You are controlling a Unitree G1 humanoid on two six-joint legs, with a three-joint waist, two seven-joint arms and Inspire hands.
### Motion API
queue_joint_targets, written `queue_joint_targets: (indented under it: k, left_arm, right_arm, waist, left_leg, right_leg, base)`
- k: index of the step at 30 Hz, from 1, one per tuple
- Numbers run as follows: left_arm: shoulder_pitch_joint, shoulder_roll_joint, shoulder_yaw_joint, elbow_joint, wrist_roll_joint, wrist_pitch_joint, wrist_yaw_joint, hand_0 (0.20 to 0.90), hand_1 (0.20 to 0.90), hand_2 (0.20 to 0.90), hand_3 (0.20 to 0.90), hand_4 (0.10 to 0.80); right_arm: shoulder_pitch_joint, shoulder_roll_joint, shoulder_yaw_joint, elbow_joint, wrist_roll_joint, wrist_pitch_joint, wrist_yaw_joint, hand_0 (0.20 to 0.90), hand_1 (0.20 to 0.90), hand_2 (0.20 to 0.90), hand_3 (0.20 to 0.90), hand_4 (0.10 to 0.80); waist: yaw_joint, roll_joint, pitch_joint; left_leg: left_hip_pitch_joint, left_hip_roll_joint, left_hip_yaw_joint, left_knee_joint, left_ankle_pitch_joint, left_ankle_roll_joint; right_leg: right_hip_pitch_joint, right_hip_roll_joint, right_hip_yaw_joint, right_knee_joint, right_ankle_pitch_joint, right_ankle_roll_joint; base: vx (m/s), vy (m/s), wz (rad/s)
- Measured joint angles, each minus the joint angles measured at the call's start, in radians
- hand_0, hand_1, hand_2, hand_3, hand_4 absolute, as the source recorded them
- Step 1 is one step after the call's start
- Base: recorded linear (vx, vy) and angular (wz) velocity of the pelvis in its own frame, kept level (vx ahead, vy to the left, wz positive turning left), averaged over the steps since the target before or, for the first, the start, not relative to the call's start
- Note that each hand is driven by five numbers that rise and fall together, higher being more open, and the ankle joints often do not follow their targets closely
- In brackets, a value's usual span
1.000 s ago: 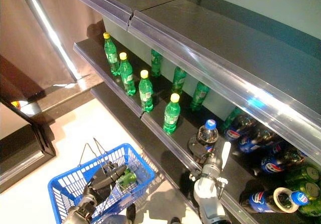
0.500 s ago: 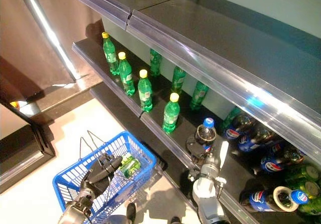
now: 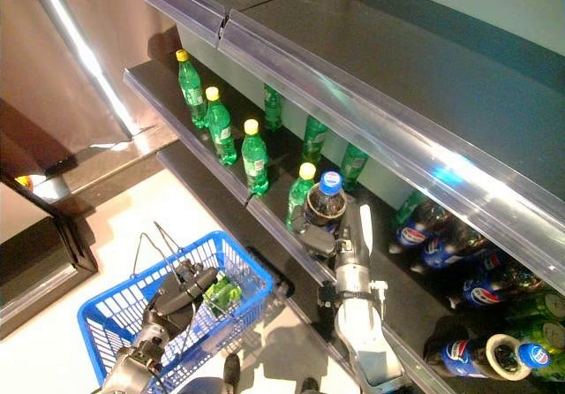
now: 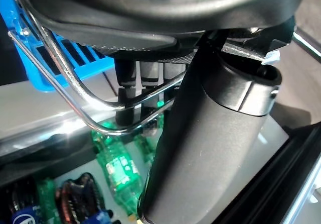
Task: Pick up the drink and place into the basket.
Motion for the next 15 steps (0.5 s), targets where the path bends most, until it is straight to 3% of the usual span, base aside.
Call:
queue_joint_targets:
  k: [7,15]
  left_arm:
    - [0.0,0.002,-0.013,-0.013,0.0,0.0,0.001,0.3,0.3,0.3,0.2,0.1]
    - [-0.003,0.044,-0.083,-0.086,-0.014,0.0,0.001,0.3,0.3,0.3,0.2,0.1]
  right_arm:
    - [-0.001,-0.031,0.032,-0.051,0.055,-0.001,0.061,0.3,0.3,0.3,0.2,0.1]
    - [-0.036,-0.037,0.062,-0.127,0.128,-0.001,0.084,0.3,0.3,0.3,0.2,0.1]
  waist:
    - [-0.003,0.0,0.0]
    - [-0.004,0.0,0.0]
  left_leg:
    - [0.0,0.001,0.003,-0.001,0.0,0.0]
    - [0.0,0.0,0.004,-0.007,0.0,0.0]
  right_leg:
    - [-0.002,0.001,0.001,0.0,0.0,0.0]
    - [-0.005,0.001,0.002,-0.002,0.0,0.0]
  base:
    - [0.0,0.0,0.0]
    - [0.0,0.0,0.0]
